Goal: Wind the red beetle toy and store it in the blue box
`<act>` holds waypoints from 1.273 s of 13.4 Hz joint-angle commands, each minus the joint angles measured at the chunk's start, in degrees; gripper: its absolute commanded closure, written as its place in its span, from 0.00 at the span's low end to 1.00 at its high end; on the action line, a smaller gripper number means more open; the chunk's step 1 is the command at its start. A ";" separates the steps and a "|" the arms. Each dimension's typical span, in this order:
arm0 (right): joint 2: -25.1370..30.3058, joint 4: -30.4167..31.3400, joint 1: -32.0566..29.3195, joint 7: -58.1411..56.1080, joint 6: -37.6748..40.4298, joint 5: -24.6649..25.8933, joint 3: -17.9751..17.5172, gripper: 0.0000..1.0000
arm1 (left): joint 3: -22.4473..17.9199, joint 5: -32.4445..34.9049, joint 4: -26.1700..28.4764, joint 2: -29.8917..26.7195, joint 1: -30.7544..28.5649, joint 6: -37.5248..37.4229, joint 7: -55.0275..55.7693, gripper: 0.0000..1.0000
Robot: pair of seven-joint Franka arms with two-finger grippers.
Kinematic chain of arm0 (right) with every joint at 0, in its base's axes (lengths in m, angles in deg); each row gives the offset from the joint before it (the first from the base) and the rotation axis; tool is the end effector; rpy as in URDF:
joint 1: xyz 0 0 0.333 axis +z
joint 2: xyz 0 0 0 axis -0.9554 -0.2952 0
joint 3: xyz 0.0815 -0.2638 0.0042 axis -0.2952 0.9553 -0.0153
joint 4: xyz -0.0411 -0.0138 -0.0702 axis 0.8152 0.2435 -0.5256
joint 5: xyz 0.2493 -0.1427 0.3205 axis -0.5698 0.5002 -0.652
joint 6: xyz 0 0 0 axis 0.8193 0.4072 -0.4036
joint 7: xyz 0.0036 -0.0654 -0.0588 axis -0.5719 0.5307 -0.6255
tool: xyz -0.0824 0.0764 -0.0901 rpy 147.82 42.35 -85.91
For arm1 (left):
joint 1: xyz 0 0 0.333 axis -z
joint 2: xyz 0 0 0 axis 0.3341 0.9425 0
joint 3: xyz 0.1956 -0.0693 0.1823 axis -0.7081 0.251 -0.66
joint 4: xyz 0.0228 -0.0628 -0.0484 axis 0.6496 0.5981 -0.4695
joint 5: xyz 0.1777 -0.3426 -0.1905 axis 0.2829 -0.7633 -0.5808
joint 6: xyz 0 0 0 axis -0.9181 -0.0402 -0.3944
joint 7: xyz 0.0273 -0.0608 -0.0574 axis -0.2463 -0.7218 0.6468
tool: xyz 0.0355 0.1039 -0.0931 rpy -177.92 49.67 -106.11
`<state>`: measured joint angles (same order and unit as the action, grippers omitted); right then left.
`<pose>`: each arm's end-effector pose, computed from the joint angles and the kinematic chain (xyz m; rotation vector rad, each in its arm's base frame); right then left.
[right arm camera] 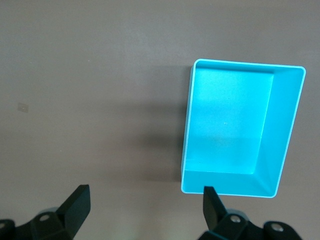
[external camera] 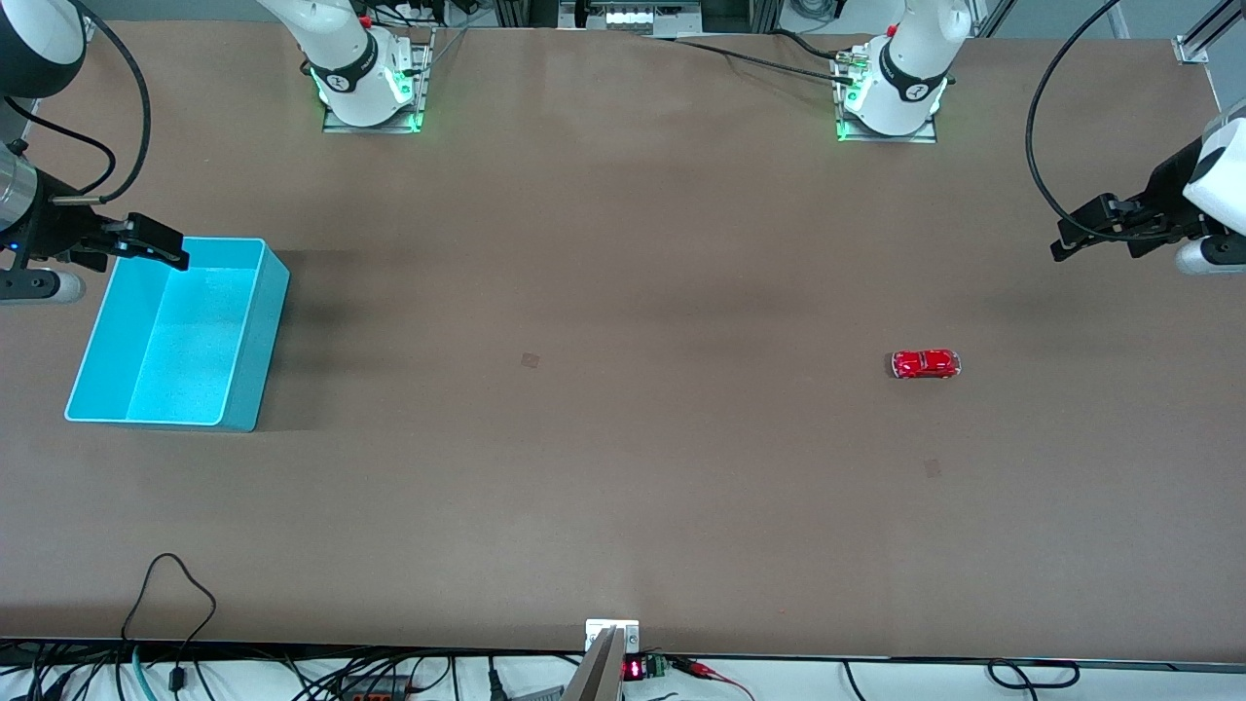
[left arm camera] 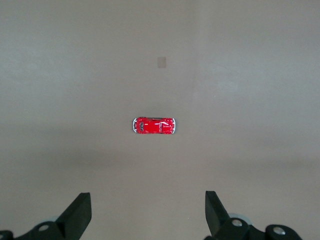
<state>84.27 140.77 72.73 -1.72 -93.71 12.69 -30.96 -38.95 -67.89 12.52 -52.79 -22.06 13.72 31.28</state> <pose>0.6092 -0.0112 0.4830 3.1226 0.0488 -0.1434 0.5793 0.0201 0.4936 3.0742 0.1401 -0.0068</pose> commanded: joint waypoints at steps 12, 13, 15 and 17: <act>-0.33 -0.89 -1.04 -0.15 0.87 -0.88 -0.22 0.00 | 0.98 2.10 2.65 5.13 0.34 -0.56 -4.08 0.00; -0.33 -0.89 -1.04 -0.15 0.87 -0.88 -0.22 0.00 | 1.16 2.19 3.79 5.84 0.69 2.07 -4.36 0.00; -0.42 -0.89 -1.04 -0.15 0.87 -0.88 -0.22 0.00 | 3.26 4.98 7.82 6.11 0.69 8.30 -4.98 0.00; -0.68 -0.97 -1.04 -0.06 0.69 -0.88 -0.22 0.00 | 5.02 7.73 11.25 6.20 0.69 11.92 -5.24 0.00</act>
<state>84.21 140.77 72.28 -1.72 -93.69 12.69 -30.91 -35.28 -62.52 20.30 -45.37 -21.56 22.64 27.55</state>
